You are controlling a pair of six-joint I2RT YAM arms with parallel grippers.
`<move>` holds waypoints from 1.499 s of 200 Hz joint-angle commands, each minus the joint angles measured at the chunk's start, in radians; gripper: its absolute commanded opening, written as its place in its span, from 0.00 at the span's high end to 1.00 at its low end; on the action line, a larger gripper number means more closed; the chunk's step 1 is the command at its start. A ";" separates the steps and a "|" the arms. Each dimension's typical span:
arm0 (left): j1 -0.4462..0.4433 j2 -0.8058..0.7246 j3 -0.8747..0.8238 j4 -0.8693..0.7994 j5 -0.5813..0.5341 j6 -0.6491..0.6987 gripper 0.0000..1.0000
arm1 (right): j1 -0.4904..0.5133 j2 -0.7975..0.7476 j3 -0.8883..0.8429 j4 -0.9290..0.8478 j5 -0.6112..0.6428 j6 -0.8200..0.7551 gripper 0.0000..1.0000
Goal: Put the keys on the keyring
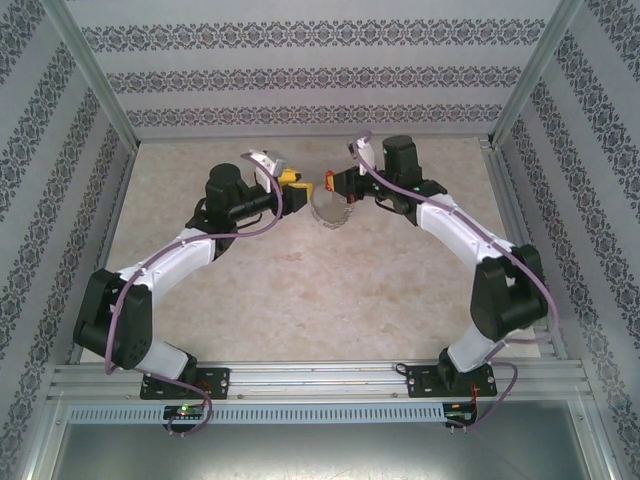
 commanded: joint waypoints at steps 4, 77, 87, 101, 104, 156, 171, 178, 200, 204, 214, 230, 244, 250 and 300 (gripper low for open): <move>0.031 -0.045 -0.039 -0.003 -0.133 0.002 0.46 | -0.018 0.101 0.125 0.041 -0.031 0.025 1.00; 0.067 -0.114 -0.080 -0.032 -0.175 0.005 0.46 | -0.040 0.357 0.365 0.041 -0.080 0.091 1.00; 0.067 -0.117 -0.082 -0.032 -0.175 0.003 0.46 | -0.040 0.376 0.377 0.041 -0.086 0.103 1.00; 0.069 -0.119 -0.082 -0.029 -0.176 -0.003 0.46 | -0.036 0.385 0.363 0.043 -0.091 0.110 1.00; 0.070 -0.119 -0.082 -0.028 -0.176 -0.004 0.46 | -0.035 0.383 0.356 0.046 -0.090 0.110 1.00; 0.071 -0.124 -0.089 -0.024 -0.165 -0.029 0.45 | 0.009 0.333 0.133 0.141 -0.060 0.157 1.00; 0.071 -0.128 -0.091 -0.028 -0.162 -0.039 0.45 | 0.029 0.331 0.082 0.159 -0.046 0.170 1.00; 0.071 -0.129 -0.090 -0.031 -0.157 -0.042 0.45 | 0.037 0.333 0.062 0.163 -0.038 0.180 1.00; 0.070 -0.134 -0.086 -0.044 -0.149 -0.054 0.45 | 0.062 0.342 0.014 0.180 -0.026 0.212 1.00; 0.070 -0.134 -0.086 -0.047 -0.146 -0.056 0.45 | 0.066 0.345 0.007 0.182 -0.027 0.217 1.00; 0.071 -0.137 -0.085 -0.054 -0.143 -0.059 0.45 | 0.077 0.350 -0.006 0.182 -0.023 0.227 1.00; 0.070 -0.144 -0.084 -0.062 -0.142 -0.060 0.44 | 0.095 0.358 -0.023 0.184 -0.017 0.243 1.00; 0.070 -0.148 -0.083 -0.068 -0.143 -0.062 0.44 | 0.112 0.365 -0.036 0.186 -0.005 0.255 1.00; 0.069 -0.148 -0.082 -0.071 -0.141 -0.061 0.44 | 0.121 0.369 -0.044 0.188 0.000 0.261 1.00; 0.069 -0.145 -0.079 -0.081 -0.133 -0.069 0.44 | 0.168 0.404 -0.104 0.249 -0.010 0.320 1.00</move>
